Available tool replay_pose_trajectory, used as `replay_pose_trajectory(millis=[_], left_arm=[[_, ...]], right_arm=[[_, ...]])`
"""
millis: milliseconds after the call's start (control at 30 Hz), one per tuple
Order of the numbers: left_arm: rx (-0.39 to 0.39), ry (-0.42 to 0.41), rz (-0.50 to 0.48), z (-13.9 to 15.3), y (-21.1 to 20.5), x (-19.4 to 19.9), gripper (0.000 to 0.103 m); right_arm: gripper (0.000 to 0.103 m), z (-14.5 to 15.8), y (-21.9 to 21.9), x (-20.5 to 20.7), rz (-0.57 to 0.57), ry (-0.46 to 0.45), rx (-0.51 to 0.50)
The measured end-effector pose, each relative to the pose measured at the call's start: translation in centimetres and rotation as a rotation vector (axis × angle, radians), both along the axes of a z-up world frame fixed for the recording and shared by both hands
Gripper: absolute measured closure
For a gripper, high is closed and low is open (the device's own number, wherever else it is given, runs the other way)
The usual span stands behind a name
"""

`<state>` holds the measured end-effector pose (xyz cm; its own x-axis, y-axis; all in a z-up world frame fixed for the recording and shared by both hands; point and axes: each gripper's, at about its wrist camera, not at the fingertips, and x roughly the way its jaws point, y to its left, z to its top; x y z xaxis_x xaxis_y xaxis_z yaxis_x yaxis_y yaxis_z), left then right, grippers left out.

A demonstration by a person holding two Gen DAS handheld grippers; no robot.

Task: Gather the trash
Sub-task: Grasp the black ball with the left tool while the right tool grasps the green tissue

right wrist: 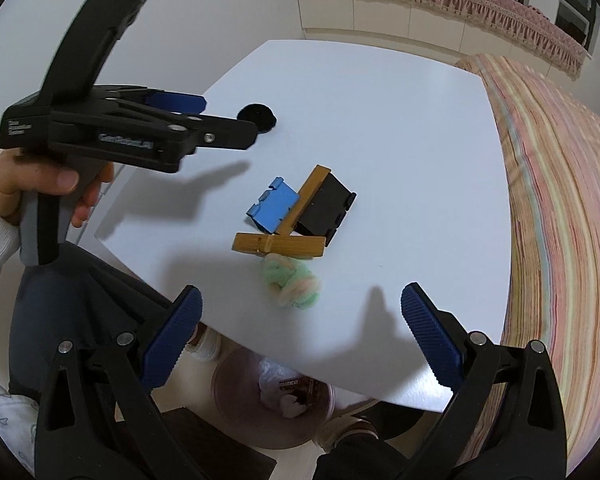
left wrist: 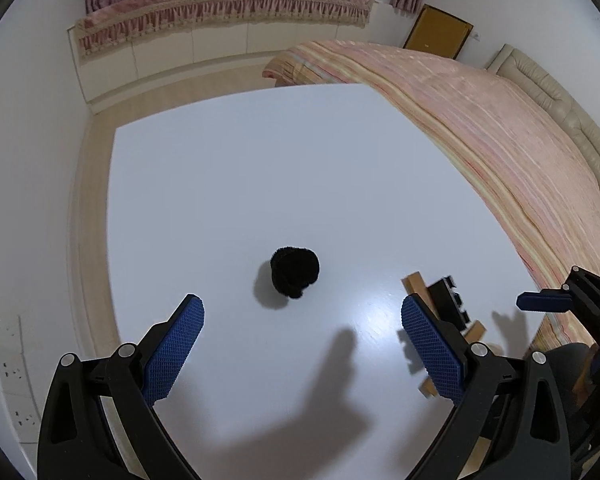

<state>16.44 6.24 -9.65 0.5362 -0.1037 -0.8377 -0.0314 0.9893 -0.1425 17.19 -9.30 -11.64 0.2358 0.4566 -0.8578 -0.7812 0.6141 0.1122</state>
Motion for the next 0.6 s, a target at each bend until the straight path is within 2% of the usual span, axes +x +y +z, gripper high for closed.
replay_pose_trajectory(millis=[100, 167, 300, 367, 467, 533, 600], left_arm=[[0.000, 0.001, 0.000, -0.63, 0.16, 0.40, 0.012], [0.004, 0.005, 0.001, -0.84, 0.24, 0.65, 0.023], [0.023, -0.004, 0.000, -0.90, 0.27, 0.92, 0.034], [0.034, -0.006, 0.001, -0.77, 0.23, 0.97, 0.052], [0.047, -0.004, -0.005, -0.63, -0.06, 0.82, 0.070], [0.050, -0.002, -0.006, -0.56, -0.11, 0.81, 0.078], [0.050, -0.001, -0.005, -0.52, -0.12, 0.73, 0.081]], right_arm=[[0.015, -0.30, 0.29, 0.13, 0.007, -0.009, -0.010], [0.021, -0.51, 0.38, 0.19, 0.010, -0.009, -0.014], [0.037, -0.78, 0.62, 0.05, 0.014, -0.017, -0.021], [0.046, -0.87, 0.59, 0.06, 0.015, -0.018, -0.021], [0.059, -0.89, 0.50, 0.05, 0.017, -0.029, -0.021], [0.073, -0.84, 0.39, 0.11, 0.017, -0.032, -0.017], [0.077, -0.83, 0.35, 0.15, 0.018, -0.038, -0.018]])
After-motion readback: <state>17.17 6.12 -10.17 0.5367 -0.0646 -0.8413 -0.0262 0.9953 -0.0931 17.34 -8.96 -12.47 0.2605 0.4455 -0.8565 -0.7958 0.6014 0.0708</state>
